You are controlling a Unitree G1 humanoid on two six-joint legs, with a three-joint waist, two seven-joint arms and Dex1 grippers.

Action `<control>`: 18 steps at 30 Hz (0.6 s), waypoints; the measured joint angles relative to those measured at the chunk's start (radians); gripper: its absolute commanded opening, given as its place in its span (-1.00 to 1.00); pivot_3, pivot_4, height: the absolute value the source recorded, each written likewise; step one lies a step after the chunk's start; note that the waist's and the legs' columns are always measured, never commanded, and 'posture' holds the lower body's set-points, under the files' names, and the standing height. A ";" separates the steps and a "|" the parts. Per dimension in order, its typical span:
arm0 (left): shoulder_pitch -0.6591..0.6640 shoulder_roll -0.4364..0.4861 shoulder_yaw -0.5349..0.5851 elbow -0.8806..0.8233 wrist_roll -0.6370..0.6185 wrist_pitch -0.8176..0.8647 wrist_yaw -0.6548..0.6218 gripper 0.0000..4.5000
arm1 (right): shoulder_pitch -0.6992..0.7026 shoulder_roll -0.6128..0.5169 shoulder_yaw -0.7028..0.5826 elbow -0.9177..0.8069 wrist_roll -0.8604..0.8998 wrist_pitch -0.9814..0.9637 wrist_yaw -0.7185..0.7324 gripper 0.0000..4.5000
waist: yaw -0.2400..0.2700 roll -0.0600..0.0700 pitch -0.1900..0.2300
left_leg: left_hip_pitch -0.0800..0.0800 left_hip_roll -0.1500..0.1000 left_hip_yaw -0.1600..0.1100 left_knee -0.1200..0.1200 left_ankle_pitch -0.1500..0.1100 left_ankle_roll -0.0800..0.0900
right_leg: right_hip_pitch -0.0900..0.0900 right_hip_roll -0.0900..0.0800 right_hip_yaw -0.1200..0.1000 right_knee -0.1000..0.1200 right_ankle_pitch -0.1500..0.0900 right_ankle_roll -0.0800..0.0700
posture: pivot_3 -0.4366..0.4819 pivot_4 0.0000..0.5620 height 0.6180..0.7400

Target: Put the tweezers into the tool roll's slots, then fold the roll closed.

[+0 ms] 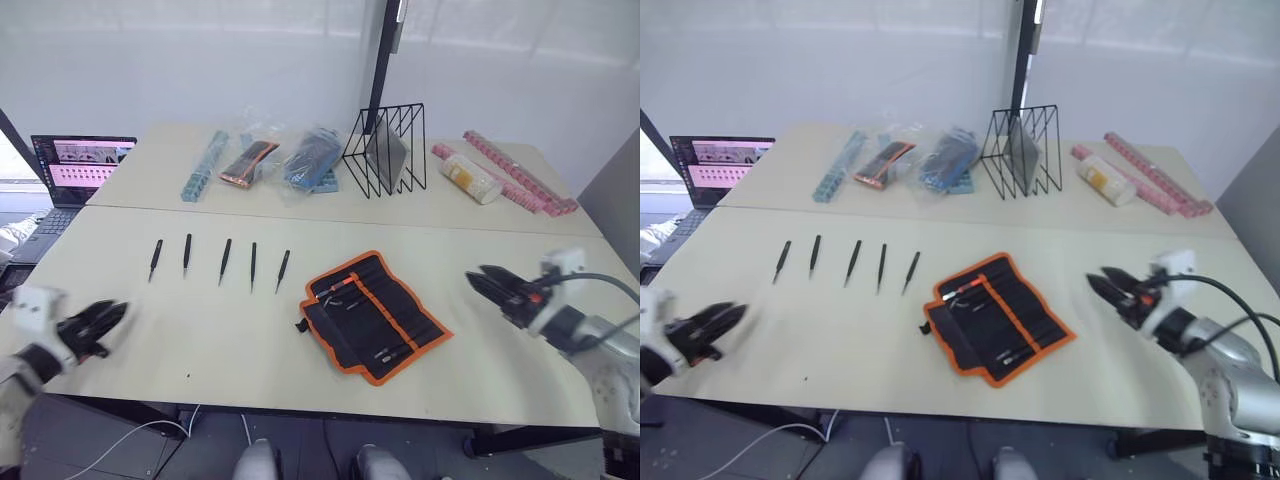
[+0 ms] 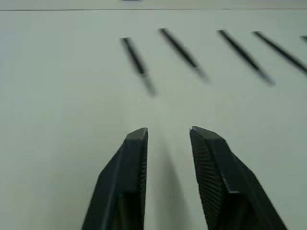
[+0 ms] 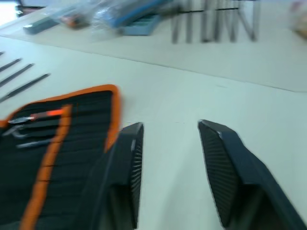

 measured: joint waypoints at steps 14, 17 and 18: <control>0.204 -0.091 0.131 -0.052 -0.042 -0.052 0.037 0.99 | 0.174 -0.007 -0.117 0.193 -0.052 -0.248 0.075 1.00 | -0.018 0.000 0.000 | 0.001 0.002 0.003 0.000 0.000 0.000 | 0.000 0.000 0.001 0.000 -0.001 -0.001 | -0.05 -0.47 0.09; 0.168 -0.088 0.113 -0.070 -0.051 -0.013 0.045 0.99 | 0.148 -0.007 -0.086 0.115 -0.053 -0.228 0.054 1.00 | -0.020 0.002 0.000 | 0.001 0.002 0.004 0.000 0.000 0.000 | 0.000 0.000 0.002 0.001 -0.001 -0.001 | -0.05 -0.47 0.09; 0.142 -0.083 0.098 -0.070 -0.051 0.008 0.057 0.99 | 0.136 -0.013 -0.065 0.073 -0.050 -0.204 0.050 1.00 | -0.019 0.002 0.000 | 0.001 0.002 0.003 0.000 0.000 0.000 | 0.000 0.000 0.002 0.002 -0.001 -0.001 | -0.05 -0.47 0.09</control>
